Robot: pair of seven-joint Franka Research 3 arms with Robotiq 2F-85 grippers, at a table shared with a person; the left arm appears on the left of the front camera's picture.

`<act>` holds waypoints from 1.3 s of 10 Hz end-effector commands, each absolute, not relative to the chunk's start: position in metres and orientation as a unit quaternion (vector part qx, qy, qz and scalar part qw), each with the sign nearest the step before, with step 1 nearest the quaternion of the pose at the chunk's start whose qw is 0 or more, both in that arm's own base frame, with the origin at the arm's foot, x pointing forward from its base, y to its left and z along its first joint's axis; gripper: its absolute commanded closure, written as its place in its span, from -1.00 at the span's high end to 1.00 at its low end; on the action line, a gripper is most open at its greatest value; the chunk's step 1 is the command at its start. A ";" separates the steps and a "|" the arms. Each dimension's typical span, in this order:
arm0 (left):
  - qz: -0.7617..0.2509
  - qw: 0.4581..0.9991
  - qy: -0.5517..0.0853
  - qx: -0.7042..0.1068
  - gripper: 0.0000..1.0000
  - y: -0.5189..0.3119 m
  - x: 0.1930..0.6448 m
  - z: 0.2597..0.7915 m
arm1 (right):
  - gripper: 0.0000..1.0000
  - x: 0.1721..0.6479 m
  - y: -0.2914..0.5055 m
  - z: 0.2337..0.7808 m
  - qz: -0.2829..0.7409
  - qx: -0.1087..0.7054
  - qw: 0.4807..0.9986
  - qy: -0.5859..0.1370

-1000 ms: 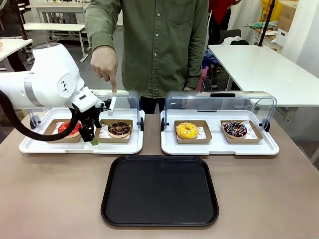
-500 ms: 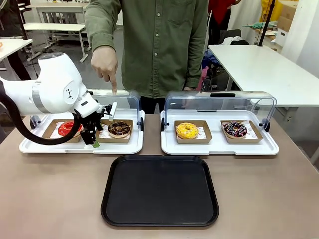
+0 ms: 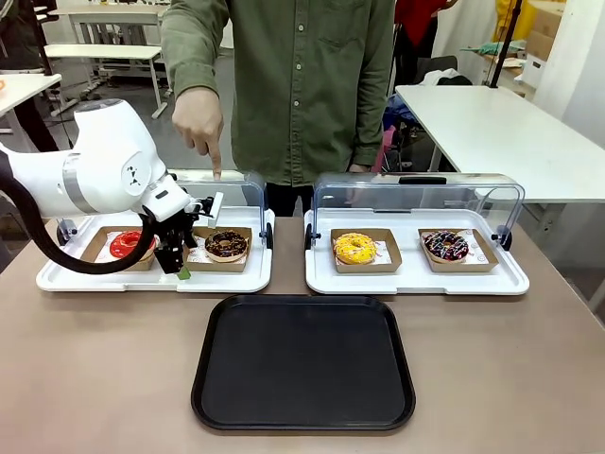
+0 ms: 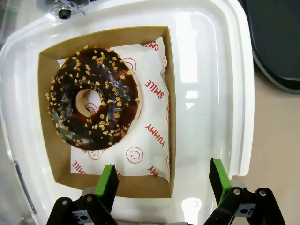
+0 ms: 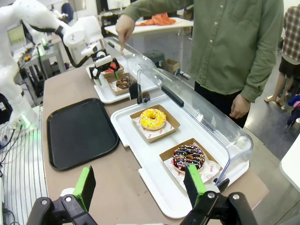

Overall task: Move the second donut from the left to the tray.
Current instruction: Pick up the Paper togo box containing the Donut indicated by the person and place it on the Handle tray.

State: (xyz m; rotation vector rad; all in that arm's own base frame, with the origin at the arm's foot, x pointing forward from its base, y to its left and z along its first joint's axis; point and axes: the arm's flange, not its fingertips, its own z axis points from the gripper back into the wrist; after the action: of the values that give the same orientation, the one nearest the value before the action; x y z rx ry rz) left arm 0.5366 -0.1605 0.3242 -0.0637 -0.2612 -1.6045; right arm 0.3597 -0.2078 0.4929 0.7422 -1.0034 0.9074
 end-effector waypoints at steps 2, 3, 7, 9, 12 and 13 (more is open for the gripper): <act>-0.723 0.681 -0.110 -0.028 1.00 -0.165 0.545 0.319 | 1.00 0.362 -0.208 0.494 0.414 0.334 0.705 -0.469; -0.730 0.675 -0.102 -0.030 1.00 -0.169 0.552 0.318 | 1.00 0.362 -0.208 0.494 0.414 0.334 0.705 -0.469; -0.725 0.680 -0.107 -0.013 0.81 -0.172 0.554 0.321 | 1.00 0.362 -0.208 0.494 0.414 0.334 0.705 -0.469; -0.717 0.690 -0.095 -0.012 -0.35 -0.168 0.548 0.326 | 1.00 0.362 -0.208 0.494 0.414 0.334 0.705 -0.469; -0.725 0.685 -0.076 -0.008 -1.00 -0.168 0.545 0.328 | 1.00 0.362 -0.208 0.494 0.414 0.334 0.705 -0.469; -0.727 0.683 -0.067 -0.009 -0.90 -0.167 0.544 0.329 | 1.00 0.362 -0.208 0.494 0.414 0.334 0.705 -0.469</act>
State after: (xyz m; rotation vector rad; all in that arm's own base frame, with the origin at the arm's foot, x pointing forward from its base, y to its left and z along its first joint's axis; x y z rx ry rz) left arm 0.5497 -0.1689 0.3257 -0.0363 -0.1847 -1.6304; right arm 0.3596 -0.2078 0.4929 0.7425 -1.0035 0.9075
